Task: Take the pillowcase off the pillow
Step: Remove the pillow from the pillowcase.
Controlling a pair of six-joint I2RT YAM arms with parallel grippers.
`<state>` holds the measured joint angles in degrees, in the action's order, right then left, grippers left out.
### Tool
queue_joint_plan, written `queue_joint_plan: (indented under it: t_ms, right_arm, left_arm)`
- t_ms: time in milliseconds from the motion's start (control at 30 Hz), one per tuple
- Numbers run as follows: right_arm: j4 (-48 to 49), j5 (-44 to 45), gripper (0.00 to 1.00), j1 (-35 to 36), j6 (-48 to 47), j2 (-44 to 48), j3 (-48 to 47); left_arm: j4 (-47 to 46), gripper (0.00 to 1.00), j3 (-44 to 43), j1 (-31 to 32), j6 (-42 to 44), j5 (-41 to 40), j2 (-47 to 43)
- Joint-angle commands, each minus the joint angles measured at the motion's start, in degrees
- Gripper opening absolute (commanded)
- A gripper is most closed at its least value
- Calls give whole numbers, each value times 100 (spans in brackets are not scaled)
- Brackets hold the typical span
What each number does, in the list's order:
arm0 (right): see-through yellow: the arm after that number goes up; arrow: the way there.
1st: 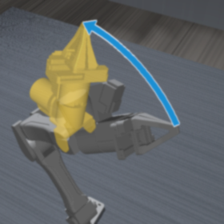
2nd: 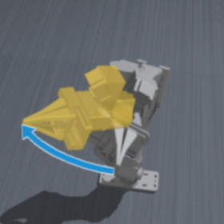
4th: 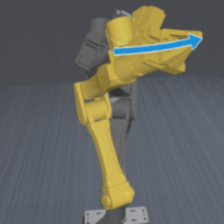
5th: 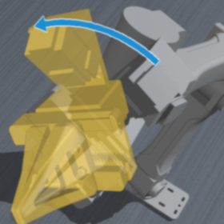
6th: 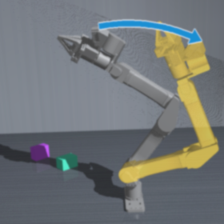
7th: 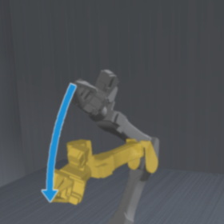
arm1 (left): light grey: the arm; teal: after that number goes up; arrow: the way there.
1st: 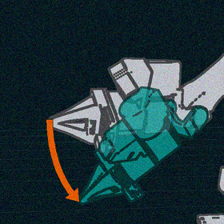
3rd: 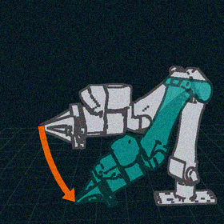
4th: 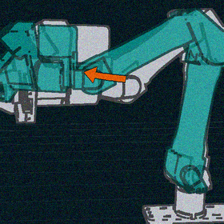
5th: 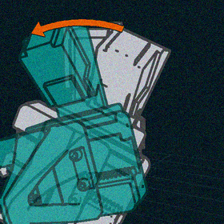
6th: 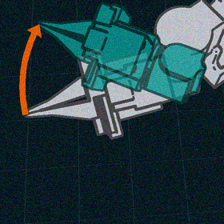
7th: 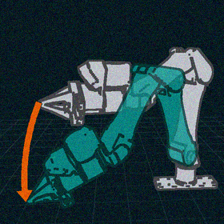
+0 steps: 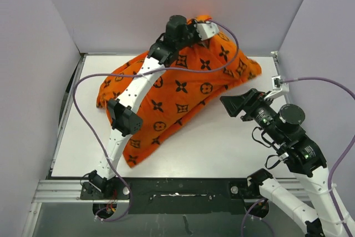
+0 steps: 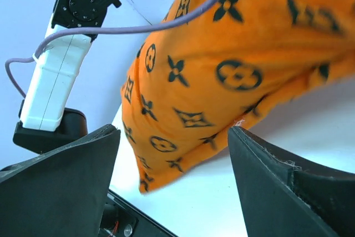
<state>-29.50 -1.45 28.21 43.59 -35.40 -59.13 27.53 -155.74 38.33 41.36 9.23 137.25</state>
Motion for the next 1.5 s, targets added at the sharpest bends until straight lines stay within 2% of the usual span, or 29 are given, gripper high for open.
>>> queue_joint_plan:
  t_ms: [0, 200, 300, 467, 667, 767, 867, 933, 1167, 1267, 1467]
  right_arm:
    - [350, -276, 81, 45, -266, -655, -306]
    - [1149, -658, 84, 49, 14, -1685, 73]
    - [1524, -754, 88, 67, 141, -2415, -5]
    - [2072, -640, 94, 445, 382, -3460, -260]
    - [2673, -260, 97, 1575, 239, -4581, -556]
    - [3079, 62, 97, 1866, 288, -4900, -408]
    - [3253, 394, 94, 1895, 185, -5207, -557]
    - [3222, 690, 93, 1880, -150, -5400, -995]
    - [2760, 992, 92, 1295, -1282, -5909, -2815]
    - [2631, 1187, 91, 1081, -1720, -5909, -3387]
    - [2491, 1966, 90, 1052, -2903, -5774, -4125]
  left_arm:
    - [-1557, 0, -73, -406, 394, -1348, -947]
    - [-733, 0, 2029, -438, -885, -1113, -2751]
    - [-490, 0, 2483, -413, -1153, -1087, -3245]
    - [318, 0, 1624, -560, -1485, -1180, -3158]
    - [274, 0, 1096, -589, -1237, -1211, -3117]
    - [123, 0, 849, -579, -1134, -1168, -3126]
    - [108, 0, 433, -411, -1043, -1141, -3105]
    - [17, 0, 281, -233, -973, -1121, -3179]
    - [-1051, 0, 795, 894, -39, -1222, -3918]
    - [-1349, 0, 686, 1287, 446, -1214, -4040]
    - [-1325, 0, 680, 1595, 333, -1152, -4335]
